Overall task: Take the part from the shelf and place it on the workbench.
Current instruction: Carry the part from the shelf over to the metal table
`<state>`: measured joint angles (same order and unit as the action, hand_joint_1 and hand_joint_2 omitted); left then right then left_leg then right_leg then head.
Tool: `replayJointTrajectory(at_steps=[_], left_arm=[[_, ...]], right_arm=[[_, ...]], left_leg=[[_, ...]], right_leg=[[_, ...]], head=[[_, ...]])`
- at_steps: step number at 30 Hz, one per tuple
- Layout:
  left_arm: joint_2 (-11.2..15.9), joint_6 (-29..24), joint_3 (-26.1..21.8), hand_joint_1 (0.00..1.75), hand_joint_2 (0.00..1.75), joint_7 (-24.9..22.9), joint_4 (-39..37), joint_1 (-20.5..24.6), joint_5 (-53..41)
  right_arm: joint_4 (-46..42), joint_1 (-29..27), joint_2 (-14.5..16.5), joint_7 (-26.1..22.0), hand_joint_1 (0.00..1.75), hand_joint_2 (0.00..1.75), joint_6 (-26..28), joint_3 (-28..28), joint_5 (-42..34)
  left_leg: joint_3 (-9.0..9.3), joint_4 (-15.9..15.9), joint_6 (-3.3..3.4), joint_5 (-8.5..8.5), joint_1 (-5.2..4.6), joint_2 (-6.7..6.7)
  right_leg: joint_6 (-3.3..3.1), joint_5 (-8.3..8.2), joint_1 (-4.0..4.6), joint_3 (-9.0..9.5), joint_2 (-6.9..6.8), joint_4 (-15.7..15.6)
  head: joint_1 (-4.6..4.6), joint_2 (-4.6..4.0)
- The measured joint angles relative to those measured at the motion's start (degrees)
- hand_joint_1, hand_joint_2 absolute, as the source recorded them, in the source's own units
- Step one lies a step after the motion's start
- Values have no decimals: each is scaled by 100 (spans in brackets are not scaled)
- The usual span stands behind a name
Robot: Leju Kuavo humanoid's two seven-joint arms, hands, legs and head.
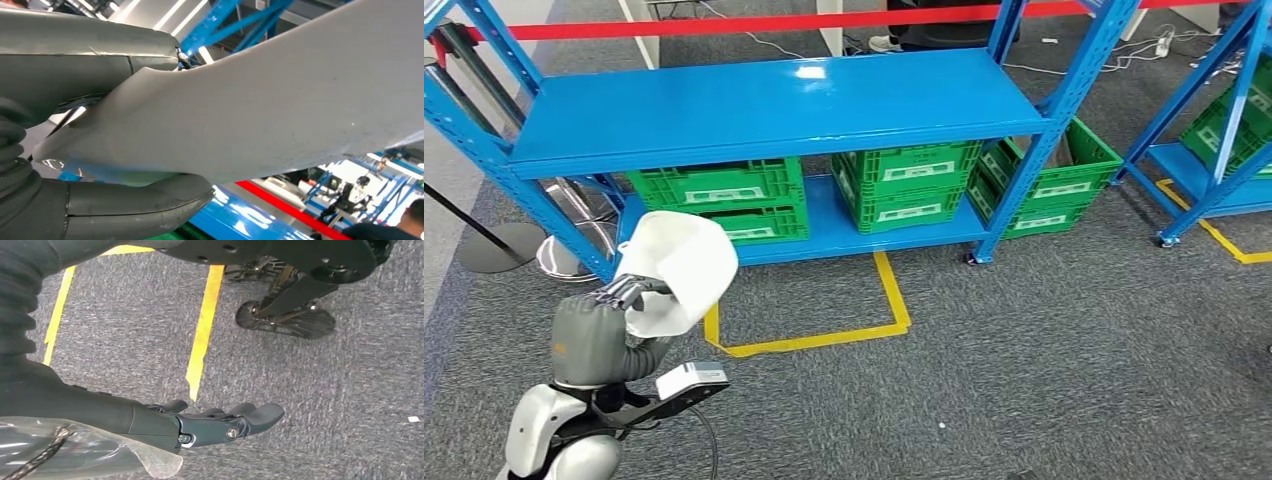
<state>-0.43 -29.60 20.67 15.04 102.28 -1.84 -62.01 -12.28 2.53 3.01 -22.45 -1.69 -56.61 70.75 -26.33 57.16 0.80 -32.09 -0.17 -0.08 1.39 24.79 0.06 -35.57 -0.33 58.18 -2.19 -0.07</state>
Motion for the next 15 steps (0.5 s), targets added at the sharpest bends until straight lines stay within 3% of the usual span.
replayJointTrajectory(at_steps=[2, 4, 6, 7, 8, 9, 10, 11, 13, 14, 15], left_arm=[[12, -9, 37, 175, 175, 20, -1, -43, 30], [17, -11, 67, 175, 175, 26, -1, -64, 43], [27, -12, 87, 175, 175, 35, -1, -87, 67], [34, -11, 99, 175, 175, 44, -1, -103, 87], [40, -11, 113, 175, 175, 56, -1, -122, 113], [44, -10, 129, 175, 175, 71, 1, -147, 144], [45, -9, 147, 175, 175, 88, 5, -178, 178], [44, -8, 164, 175, 175, 105, 13, -212, 210], [42, -8, 195, 175, 175, 138, 33, -277, 252], [41, -10, 209, 175, 175, 151, 40, -301, 262], [41, -12, 221, 175, 175, 165, 45, -327, 267]], right_arm=[[0, -16, -3, 9, 0, 175, 8, 0, 1], [1, -26, -4, 13, 0, 175, 9, 2, 5], [4, -25, -1, 6, 0, 175, 10, 8, 13], [6, -23, -1, -6, 0, 175, 12, 12, 16], [7, -23, -1, -25, 0, 175, 12, 15, 13], [7, -24, -2, -48, 0, 175, 3, 16, -2], [7, -23, -2, -72, 0, 175, -16, 16, -36], [6, -19, -3, -92, 0, 175, -48, 6, -92], [6, 0, -4, -115, 0, 175, -115, -22, -203], [6, 8, -4, -119, 0, 175, -139, -38, -236], [7, 7, -4, -121, 0, 175, -153, -46, -249]], left_leg=[[-131, -2, 107, 112, 5, 19], [-292, -12, 189, 247, 18, 35], [-468, -8, 217, 383, 3, 36], [-558, -6, 219, 455, -9, 37], [-647, -3, 218, 522, -23, 38], [-731, -2, 215, 586, -36, 37], [-798, -2, 208, 646, -48, 32], [-847, 0, 199, 699, -56, 28], [-899, 13, 162, 792, -78, 12], [-914, 16, 138, 838, -82, 7], [-925, 14, 108, 884, -85, -3]], right_leg=[[80, 70, -16, -79, 12, 52], [144, 544, -28, -238, 20, 429], [182, 1048, -32, -401, 20, 1134], [187, 1110, -33, -424, 20, 1443], [180, 1026, -32, -383, 20, 1612], [158, 844, -27, -251, 21, 1588], [119, 663, -18, -13, 29, 1352], [67, 582, -4, 319, 55, 946], [-22, 689, 30, 1002, 107, -4], [-51, 781, 44, 1194, 122, -307], [-72, 819, 54, 1270, 114, -464]], head=[[0, 0], [-15, 0], [-28, 0], [-28, 0], [-27, 0], [-28, 0], [-27, 0], [-27, 0], [-25, 0], [-25, 0], [-25, 0]])
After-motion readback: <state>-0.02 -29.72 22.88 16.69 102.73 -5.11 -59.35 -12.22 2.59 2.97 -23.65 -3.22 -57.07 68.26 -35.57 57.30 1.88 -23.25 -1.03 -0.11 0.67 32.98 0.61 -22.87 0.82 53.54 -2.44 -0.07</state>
